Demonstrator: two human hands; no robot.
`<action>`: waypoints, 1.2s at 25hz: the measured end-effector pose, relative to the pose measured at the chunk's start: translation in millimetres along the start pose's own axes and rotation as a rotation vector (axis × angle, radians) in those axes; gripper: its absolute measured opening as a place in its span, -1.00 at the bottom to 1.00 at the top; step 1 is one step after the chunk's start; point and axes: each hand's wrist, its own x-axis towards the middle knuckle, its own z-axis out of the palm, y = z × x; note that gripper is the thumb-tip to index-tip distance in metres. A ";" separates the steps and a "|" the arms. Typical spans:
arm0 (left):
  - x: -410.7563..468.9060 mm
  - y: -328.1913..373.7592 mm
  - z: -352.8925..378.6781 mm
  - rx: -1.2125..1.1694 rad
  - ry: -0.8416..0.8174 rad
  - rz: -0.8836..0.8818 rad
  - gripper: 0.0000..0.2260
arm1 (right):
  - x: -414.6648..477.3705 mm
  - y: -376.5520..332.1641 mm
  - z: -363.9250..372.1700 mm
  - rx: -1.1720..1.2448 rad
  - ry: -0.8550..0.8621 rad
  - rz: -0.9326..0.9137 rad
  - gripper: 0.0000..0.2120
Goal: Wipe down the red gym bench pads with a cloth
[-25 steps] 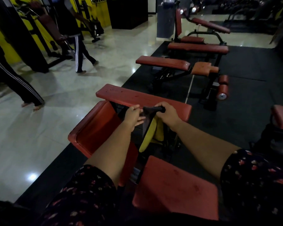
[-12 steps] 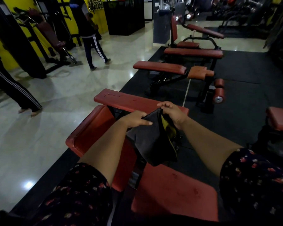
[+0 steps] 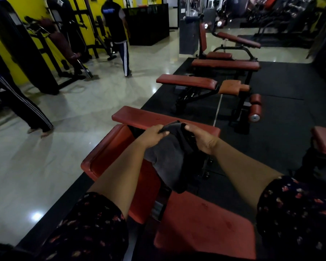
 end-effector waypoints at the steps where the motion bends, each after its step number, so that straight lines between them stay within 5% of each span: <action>1: 0.0 -0.3 -0.2 0.013 0.006 0.003 -0.87 | 0.4 -0.7 2.8 -0.151 -0.044 -0.028 -0.69; 4: -1.4 3.5 -2.3 0.099 -0.026 0.019 -0.75 | 5.5 7.5 8.5 -0.598 -0.003 -0.081 -0.43; 9: -16.1 -8.8 -18.9 0.156 -0.266 -0.010 -0.31 | 6.7 -1.0 2.1 -0.379 0.145 -0.028 -0.81; 12: -24.5 -28.8 -17.5 0.213 -0.382 -0.116 -0.33 | 9.2 -8.4 5.1 -0.419 0.120 -0.003 -0.84; 15: -34.6 -46.8 -20.6 -0.074 -0.228 -0.296 -0.49 | 10.5 -5.7 0.9 -0.419 0.155 0.002 -0.77; 18: -46.3 -49.6 -18.4 -0.729 -0.043 -0.452 -0.68 | 10.8 -4.3 -1.6 -0.339 0.202 -0.014 -0.73; 22: -53.5 -36.0 -10.3 -1.390 0.146 -0.335 -0.64 | 15.1 -12.2 13.6 -0.143 0.265 -0.084 -0.78; 24: -51.9 -29.6 -6.1 -1.328 0.168 -0.327 -0.70 | 19.9 -15.1 18.4 -0.177 0.339 -0.137 -0.77; 30: -21.6 -3.8 7.4 -1.199 0.350 -0.596 -0.70 | 33.2 -10.1 42.4 -0.768 0.560 -0.343 -0.70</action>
